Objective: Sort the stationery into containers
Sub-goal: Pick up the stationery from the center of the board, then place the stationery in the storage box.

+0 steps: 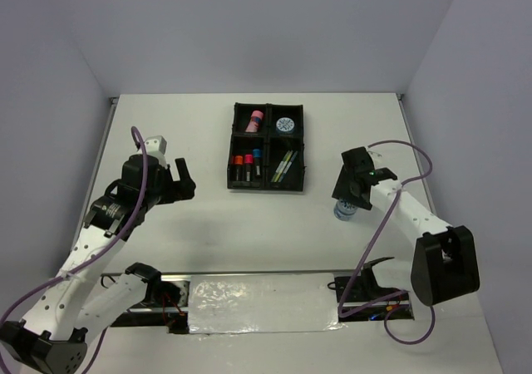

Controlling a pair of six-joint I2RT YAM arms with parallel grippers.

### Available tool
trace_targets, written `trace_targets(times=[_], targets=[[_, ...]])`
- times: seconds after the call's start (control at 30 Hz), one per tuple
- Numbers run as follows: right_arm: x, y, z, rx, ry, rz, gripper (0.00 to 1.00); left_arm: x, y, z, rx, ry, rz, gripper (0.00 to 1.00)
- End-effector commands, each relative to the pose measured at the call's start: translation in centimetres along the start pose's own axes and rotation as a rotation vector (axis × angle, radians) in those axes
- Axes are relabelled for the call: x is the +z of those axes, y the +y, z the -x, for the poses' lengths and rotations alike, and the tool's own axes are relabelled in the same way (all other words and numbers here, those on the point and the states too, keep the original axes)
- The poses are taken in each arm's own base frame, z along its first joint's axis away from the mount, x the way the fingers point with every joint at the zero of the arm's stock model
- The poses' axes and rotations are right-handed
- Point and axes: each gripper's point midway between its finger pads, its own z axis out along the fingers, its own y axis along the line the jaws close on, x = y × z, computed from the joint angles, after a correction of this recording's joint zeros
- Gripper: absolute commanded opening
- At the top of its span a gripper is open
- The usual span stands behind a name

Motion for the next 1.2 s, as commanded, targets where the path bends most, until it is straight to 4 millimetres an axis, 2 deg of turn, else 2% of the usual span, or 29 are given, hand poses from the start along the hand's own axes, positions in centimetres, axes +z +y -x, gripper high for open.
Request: trace_targets(times=[0.0,0.07,0.17,0.23,0.27,0.3,0.37,0.4,0.5,0.57,0.63,0.67,0.73,0.77,0.8,0.83,0.87,0.9,0.93,0.97,1.0,1.07,1.17], targets=[[-1.4,0.6,1.9,0.026,-0.068,0.043,0.00,-0.1,-0.4,0.6,0.009,-0.024,-0.024,0.99],[-2.0,1.2,2.4,0.019,-0.076,0.079,0.00,-0.2,-0.4,0.7,0.009,-0.027,-0.025,0.99],[-4.1,3.6,4.3,-0.001,-0.114,0.196,0.00,-0.2,-0.3,0.7,0.008,-0.029,-0.025,0.99],[-6.3,5.8,6.8,-0.011,-0.164,0.288,0.00,-0.3,-0.4,0.7,0.007,-0.032,-0.026,0.99],[-7.6,7.4,8.7,-0.018,-0.201,0.342,0.00,-0.3,-0.4,0.8,0.008,-0.035,-0.027,0.99],[-8.4,8.8,9.4,-0.030,-0.202,0.402,0.00,-0.3,-0.3,0.8,0.005,-0.037,-0.025,0.99],[-10.0,12.0,12.7,-0.039,-0.262,0.500,0.00,-0.5,-0.3,0.9,0.002,-0.044,-0.024,0.99],[-10.6,13.5,13.4,-0.050,-0.267,0.549,0.00,-0.6,-0.3,1.0,0.001,-0.051,-0.024,0.99],[-11.2,17.1,17.9,-0.040,-0.329,0.591,0.00,-0.9,-0.1,1.2,-0.006,-0.066,-0.019,0.99],[-10.8,19.6,21.1,-0.030,-0.369,0.609,0.00,-0.9,-0.1,1.2,-0.009,-0.070,-0.018,0.99],[-10.2,20.9,23.0,-0.019,-0.387,0.595,0.00,-0.9,-0.1,1.2,-0.009,-0.069,-0.019,0.99],[-9.4,22.0,24.9,-0.011,-0.411,0.577,0.00,-0.8,-0.1,1.1,-0.007,-0.066,-0.019,0.99],[-8.4,22.7,26.3,-0.017,-0.424,0.550,0.01,-0.7,-0.2,1.0,-0.003,-0.059,-0.021,0.99],[-7.8,24.2,27.7,-0.030,-0.431,0.565,0.01,-0.7,-0.3,1.1,-0.003,-0.059,-0.024,0.99],[-7.3,24.7,27.8,-0.059,-0.418,0.559,0.01,-0.7,-0.3,1.0,0.003,-0.054,-0.029,0.99],[-5.0,25.8,27.5,-0.086,-0.388,0.557,0.01,-0.6,-0.3,1.0,0.003,-0.053,-0.029,0.99],[-6.3,26.8,28.9,-0.111,-0.428,0.588,0.01,-0.6,-0.4,1.0,0.005,-0.052,-0.035,0.99],[-6.0,27.3,29.2,-0.127,-0.428,0.604,0.01,-0.5,-0.5,1.0,0.010,-0.049,-0.040,0.99],[-4.4,28.0,28.9,-0.142,-0.409,0.599,0.01,-0.5,-0.6,0.9,0.010,-0.047,-0.048,0.99],[-5.0,28.6,29.8,-0.162,-0.438,0.617,0.01,-0.5,-0.7,0.9,0.012,-0.045,-0.052,0.99],[-3.3,28.9,29.6,-0.169,-0.423,0.603,0.00,-0.5,-0.9,0.9,0.015,-0.042,-0.062,0.99],[-3.2,29.7,30.2,-0.191,-0.444,0.617,0.00,-0.5,-1.0,0.9,0.017,-0.041,-0.070,0.99],[-1.0,30.1,30.0,-0.203,-0.429,0.593,0.00,-0.5,-1.2,0.8,0.023,-0.039,-0.082,0.99]])
